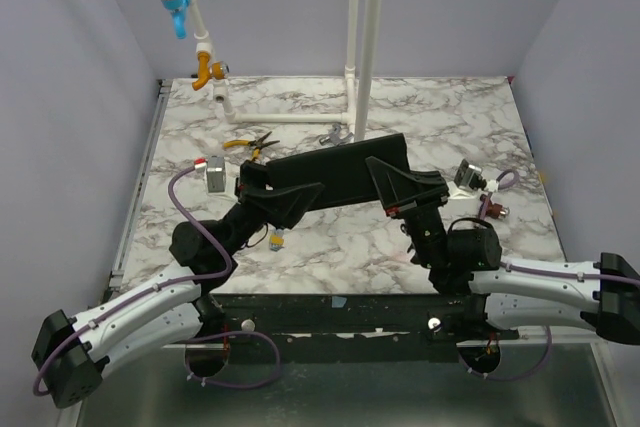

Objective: Sort the hair-cutting tools
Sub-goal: Zip the hairdressing tool bag.

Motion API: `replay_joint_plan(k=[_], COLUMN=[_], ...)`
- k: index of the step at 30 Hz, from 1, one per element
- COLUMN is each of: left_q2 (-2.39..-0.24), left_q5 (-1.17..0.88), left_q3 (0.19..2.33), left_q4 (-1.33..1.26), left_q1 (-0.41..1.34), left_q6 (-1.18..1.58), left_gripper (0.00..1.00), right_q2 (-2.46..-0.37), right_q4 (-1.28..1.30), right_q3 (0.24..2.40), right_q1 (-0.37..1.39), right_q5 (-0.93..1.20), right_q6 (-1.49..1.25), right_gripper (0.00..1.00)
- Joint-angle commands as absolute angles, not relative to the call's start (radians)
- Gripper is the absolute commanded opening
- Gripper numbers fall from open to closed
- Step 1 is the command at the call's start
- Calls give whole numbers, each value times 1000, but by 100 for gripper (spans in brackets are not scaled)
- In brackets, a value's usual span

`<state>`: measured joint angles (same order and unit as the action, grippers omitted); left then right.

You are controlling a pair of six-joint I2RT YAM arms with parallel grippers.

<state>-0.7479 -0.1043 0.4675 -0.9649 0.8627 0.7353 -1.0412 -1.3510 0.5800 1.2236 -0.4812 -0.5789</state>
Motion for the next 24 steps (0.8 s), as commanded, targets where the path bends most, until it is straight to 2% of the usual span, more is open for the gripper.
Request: replay_joint_plan(k=[1,4,5,6,9,10,12,15,20,24], left_q2=[-795,-822,-826,-825,-810,-798,-774,-749,-759,-819], left_q5=[-234,-334,-367,-396,-479,-506,-583,-693,-834,-954], left_q3=[534,544,548,550,557,575,629,689,782,829], left_q4=[-1127,-1156,-1158,-1151,-1121,-1071,-932,-825,-733,-832], left_q1=[806,770,755,741,694,677,632,578,517,499], left_q6=[842,889,901,916,953,958,947,940,949,1044], left_gripper=[45,20,4,0,0,0,0,0,0,0], right_q2=[-969,-923,-901,-882,-822,-802,-748,-684,-667,-711], right_q4=[-1273,-1185,-1142,-1118,-1026,-978,-870,-740,-505,-361], right_q3=[553,542,536,531,520,523,539,564,688,792], right_q1=[1232,1231,1232,1232,1232,1232,1231,1231,1231,1232], right_q5=[-439,-426,-427,-427,-435,-428,-407,-391,-251,-166], right_q6=[-621,-591,-585,-569,-530,-512,-483,-472,-459,-461], right_gripper=[1,1,1,1,1,7,29,47,51,57])
